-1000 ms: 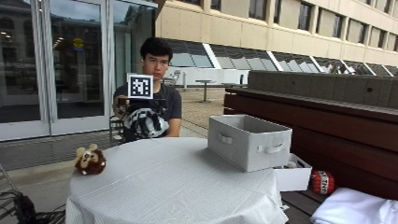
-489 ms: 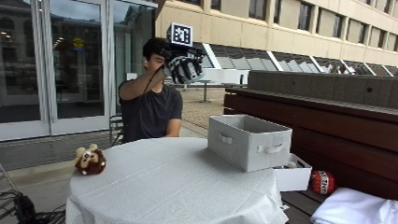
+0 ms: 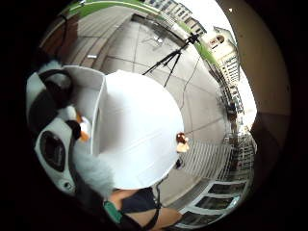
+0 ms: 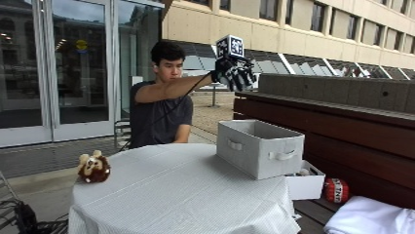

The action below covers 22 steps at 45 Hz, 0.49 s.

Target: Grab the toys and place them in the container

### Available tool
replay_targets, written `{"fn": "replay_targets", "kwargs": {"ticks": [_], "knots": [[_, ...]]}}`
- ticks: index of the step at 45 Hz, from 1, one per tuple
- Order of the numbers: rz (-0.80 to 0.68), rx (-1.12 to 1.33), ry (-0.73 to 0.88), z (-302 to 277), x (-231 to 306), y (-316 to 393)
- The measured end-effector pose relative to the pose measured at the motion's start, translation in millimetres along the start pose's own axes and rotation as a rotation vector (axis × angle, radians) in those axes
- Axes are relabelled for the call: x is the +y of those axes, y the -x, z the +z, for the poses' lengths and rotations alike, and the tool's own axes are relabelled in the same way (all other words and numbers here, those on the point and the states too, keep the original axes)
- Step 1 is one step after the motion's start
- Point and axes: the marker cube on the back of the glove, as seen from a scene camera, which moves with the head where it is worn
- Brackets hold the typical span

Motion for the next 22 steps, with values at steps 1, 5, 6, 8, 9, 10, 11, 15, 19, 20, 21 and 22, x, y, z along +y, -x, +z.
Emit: {"fn": "replay_targets", "kwargs": {"ticks": [1,5,6,8,9,10,11,15,19,20,21,22], "knots": [[-0.013,-0.001,0.006,2.6,0.5,7.6],[-0.045,0.003,0.039,18.5,3.6,34.3],[-0.05,0.004,0.045,24.0,3.4,39.1],[-0.063,0.004,0.057,35.1,0.9,44.1],[-0.069,0.003,0.064,40.1,-0.5,45.2],[-0.073,0.003,0.072,44.4,-1.4,46.2],[-0.075,0.002,0.08,48.1,-1.9,47.2],[-0.072,-0.002,0.1,59.1,-3.9,44.6],[-0.081,-0.027,0.114,62.2,-2.8,23.6],[-0.082,-0.027,0.116,59.8,-0.2,18.3],[-0.081,-0.022,0.117,56.6,3.0,13.1],[-0.079,-0.015,0.119,53.3,6.2,7.1]]}}
